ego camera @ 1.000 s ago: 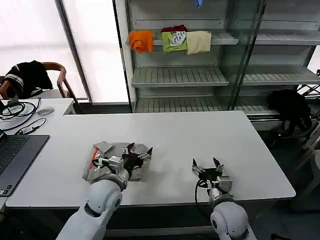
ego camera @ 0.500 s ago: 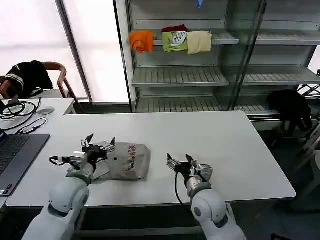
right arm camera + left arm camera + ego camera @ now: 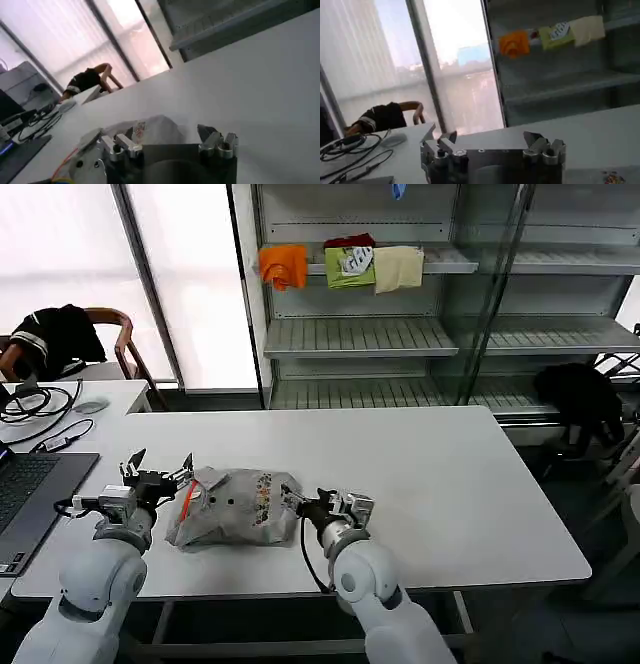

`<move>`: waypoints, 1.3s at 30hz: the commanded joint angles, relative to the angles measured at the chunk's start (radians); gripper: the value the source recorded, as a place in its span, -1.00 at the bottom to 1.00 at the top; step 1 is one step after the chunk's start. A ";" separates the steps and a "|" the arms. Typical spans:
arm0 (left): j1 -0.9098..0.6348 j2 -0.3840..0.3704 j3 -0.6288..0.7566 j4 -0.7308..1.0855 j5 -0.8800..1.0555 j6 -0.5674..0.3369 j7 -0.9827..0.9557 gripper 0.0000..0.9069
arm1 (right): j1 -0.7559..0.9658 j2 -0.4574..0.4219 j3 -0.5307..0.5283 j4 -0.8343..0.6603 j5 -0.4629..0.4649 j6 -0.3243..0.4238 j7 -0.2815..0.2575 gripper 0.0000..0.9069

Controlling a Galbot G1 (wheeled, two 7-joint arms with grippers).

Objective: Fold and organize the clothes.

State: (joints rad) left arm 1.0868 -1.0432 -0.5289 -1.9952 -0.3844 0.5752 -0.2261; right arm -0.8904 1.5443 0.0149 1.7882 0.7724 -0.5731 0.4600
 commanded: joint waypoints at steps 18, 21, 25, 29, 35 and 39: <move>0.029 -0.004 -0.021 0.006 -0.017 0.002 -0.006 1.00 | 0.017 0.089 -0.022 -0.143 -0.004 0.006 0.054 0.18; 0.031 -0.004 -0.019 0.009 -0.017 0.002 -0.006 1.00 | 0.010 0.087 -0.021 -0.146 -0.011 0.017 0.057 -0.91; 0.031 -0.007 -0.015 0.013 -0.016 0.002 -0.006 1.00 | 0.007 0.084 -0.020 -0.143 -0.031 0.021 0.046 -1.00; 0.031 -0.015 -0.009 0.013 -0.014 0.002 -0.008 1.00 | 0.003 0.076 -0.027 -0.133 -0.052 0.020 0.028 -1.00; 0.036 -0.022 -0.006 0.014 -0.013 0.002 -0.006 1.00 | 0.007 0.065 -0.033 -0.119 -0.077 0.016 0.013 -1.00; 0.039 -0.025 -0.008 0.014 -0.014 0.002 -0.006 1.00 | 0.014 0.034 -0.033 -0.082 -0.080 -0.003 0.009 -1.00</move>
State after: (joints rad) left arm 1.1232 -1.0665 -0.5347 -1.9810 -0.3979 0.5767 -0.2326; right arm -0.8815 1.6091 -0.0156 1.6729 0.7125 -0.5639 0.4801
